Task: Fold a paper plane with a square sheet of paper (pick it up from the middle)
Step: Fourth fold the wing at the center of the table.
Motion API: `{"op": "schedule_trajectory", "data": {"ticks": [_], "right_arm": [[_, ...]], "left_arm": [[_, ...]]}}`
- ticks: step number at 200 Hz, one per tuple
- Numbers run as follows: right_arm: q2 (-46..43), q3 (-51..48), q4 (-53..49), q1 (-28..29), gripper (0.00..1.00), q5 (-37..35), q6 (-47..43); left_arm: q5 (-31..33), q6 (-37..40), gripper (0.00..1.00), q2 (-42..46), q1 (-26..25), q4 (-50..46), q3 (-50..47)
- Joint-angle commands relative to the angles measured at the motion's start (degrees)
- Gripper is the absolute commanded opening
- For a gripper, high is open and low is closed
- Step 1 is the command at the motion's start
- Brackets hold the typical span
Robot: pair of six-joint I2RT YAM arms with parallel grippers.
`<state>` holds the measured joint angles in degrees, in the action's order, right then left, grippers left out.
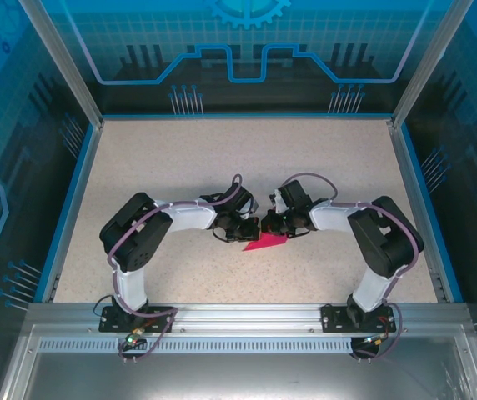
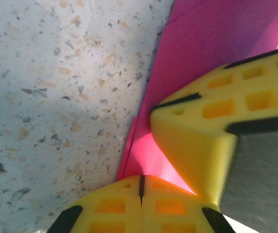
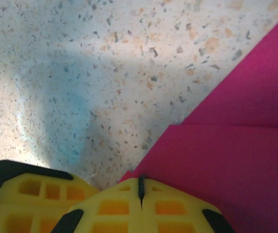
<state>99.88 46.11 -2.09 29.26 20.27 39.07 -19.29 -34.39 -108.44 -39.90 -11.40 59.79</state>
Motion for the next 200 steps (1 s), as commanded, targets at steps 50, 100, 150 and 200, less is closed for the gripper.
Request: {"op": "schedule_trajectory", "data": {"ticks": [50, 100, 150, 200], "right_arm": [[-0.1, -5.7, 3.6, -11.4, 0.00, -4.0, 0.3], [-3.3, -7.7, 4.3, -18.7, 0.00, -6.2, 3.1], [-7.0, -4.6, -1.5, -19.3, 0.00, -13.3, 8.3], [-18.4, -8.3, 0.8, -15.6, 0.00, -9.6, 6.4]], "left_arm": [[4.3, 0.7, 0.00, -3.9, -0.5, -10.6, -4.1], [4.0, 0.8, 0.00, -3.8, -0.5, -10.4, -4.1], [3.6, 0.7, 0.00, -3.5, -0.5, -9.9, -3.5], [2.5, 0.4, 0.00, -3.1, -0.5, -8.0, -2.9]]}}
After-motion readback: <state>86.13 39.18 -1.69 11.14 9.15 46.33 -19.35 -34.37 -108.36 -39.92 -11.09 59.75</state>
